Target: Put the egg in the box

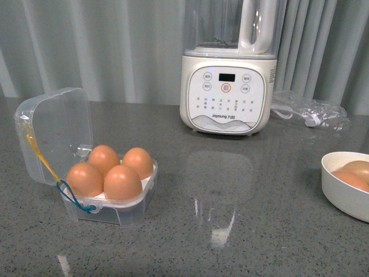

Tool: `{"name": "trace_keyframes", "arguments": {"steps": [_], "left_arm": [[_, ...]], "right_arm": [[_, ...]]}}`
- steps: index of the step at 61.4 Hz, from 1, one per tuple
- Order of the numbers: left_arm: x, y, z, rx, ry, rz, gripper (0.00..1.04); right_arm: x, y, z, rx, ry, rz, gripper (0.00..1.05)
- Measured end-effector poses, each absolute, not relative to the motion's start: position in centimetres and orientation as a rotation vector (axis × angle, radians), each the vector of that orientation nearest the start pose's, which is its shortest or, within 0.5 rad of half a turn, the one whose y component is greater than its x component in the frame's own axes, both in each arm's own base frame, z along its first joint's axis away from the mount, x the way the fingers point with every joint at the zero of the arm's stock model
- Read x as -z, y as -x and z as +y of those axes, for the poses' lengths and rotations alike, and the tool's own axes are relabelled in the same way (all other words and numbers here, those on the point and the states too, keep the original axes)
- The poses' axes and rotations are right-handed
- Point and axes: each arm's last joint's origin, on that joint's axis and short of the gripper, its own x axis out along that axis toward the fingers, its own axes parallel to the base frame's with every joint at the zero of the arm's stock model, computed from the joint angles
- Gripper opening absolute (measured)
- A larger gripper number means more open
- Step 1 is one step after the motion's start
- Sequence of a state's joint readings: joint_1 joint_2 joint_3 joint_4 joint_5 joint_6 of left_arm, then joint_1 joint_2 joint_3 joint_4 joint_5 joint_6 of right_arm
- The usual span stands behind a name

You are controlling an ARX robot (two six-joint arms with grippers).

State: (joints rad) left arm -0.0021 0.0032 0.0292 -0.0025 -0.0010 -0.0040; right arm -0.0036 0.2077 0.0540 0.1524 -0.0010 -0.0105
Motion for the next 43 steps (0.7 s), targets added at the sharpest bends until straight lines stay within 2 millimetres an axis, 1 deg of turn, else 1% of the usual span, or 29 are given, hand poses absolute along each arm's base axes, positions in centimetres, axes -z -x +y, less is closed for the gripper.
{"name": "trace_keyframes", "arguments": {"steps": [7, 11, 16, 22, 43], "left_arm": [[-17.3, -9.6, 0.0, 0.001, 0.004, -0.023, 0.98], [-17.3, -9.6, 0.0, 0.001, 0.004, -0.024, 0.98], [-17.3, -9.6, 0.0, 0.000, 0.004, -0.023, 0.98], [-17.3, -9.6, 0.0, 0.001, 0.004, -0.024, 0.98], [-17.3, -9.6, 0.0, 0.001, 0.004, -0.024, 0.98]], "right_arm": [[-17.7, -10.6, 0.0, 0.003, 0.010, 0.004, 0.03], [-17.1, -10.1, 0.0, 0.001, 0.011, 0.033, 0.03], [-17.0, -9.8, 0.0, 0.003, 0.010, -0.003, 0.03], [-16.5, -9.8, 0.0, 0.003, 0.010, 0.000, 0.03], [-16.5, -9.8, 0.0, 0.002, 0.011, -0.001, 0.04]]}}
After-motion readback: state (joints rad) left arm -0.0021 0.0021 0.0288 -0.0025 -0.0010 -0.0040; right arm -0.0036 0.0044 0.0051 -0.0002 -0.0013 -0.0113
